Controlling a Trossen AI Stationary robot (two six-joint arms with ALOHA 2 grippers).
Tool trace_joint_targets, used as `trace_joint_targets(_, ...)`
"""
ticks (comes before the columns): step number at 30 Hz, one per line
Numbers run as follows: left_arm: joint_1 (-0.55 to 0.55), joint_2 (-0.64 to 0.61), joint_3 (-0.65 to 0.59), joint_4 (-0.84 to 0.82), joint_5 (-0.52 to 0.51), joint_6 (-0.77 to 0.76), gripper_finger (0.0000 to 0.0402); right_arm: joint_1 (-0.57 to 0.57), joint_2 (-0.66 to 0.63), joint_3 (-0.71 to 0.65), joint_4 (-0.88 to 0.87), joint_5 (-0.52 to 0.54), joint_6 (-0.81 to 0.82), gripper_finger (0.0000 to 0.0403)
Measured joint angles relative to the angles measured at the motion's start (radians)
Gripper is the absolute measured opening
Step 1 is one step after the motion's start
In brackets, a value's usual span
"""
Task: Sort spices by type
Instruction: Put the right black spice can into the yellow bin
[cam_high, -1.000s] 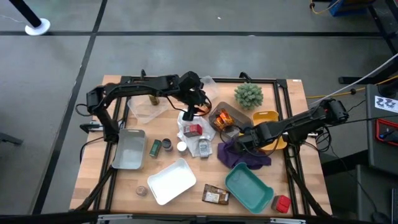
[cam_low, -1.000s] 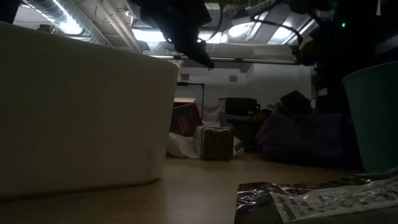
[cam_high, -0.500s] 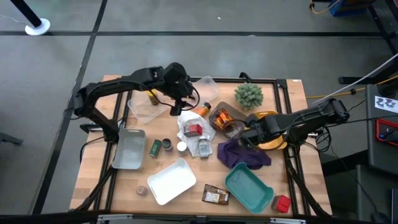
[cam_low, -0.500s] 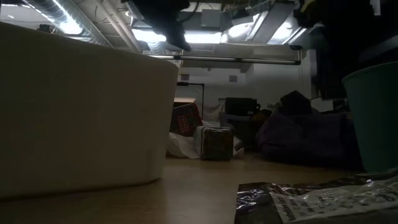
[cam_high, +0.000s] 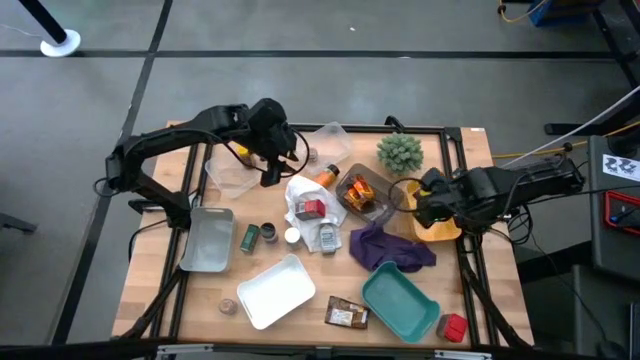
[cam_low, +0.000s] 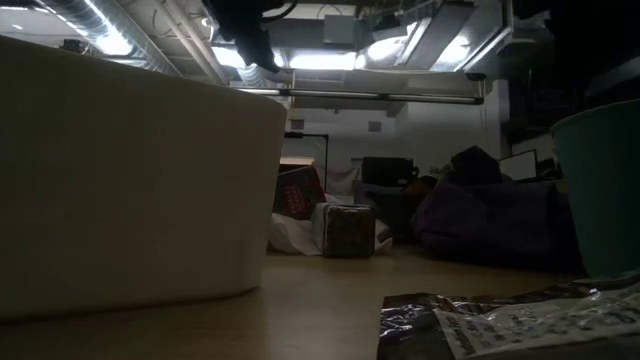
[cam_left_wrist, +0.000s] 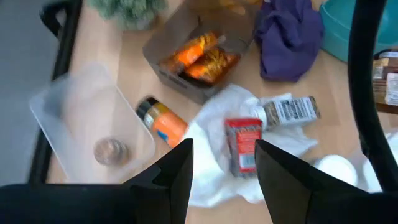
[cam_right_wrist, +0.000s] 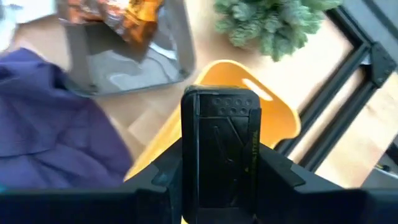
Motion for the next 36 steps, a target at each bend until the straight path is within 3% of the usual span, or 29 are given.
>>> trace_joint_targets(10, -0.019, 0.0, 0.0, -0.01, 0.0, -0.059, 0.0155, 0.0, -0.131, -0.25, 0.03, 0.021, 0.061, 0.0135)
trace_joint_targets(18, -0.053, 0.0, 0.0, -0.006, 0.0, -0.063, 0.0155, 0.0, -0.166, -0.404, 0.254, -0.003, 0.085, 0.0135)
trace_joint_targets(26, -0.089, 0.0, 0.0, -0.003, -0.001, -0.075, 0.0155, 0.0, -0.165, -0.482, 0.336, -0.005, 0.181, 0.0135)
trace_joint_targets(36, -0.138, 0.0, 0.0, -0.004, -0.001, -0.033, 0.0155, 0.0, -0.165, -0.544, 0.456, -0.012, 0.183, 0.0151)
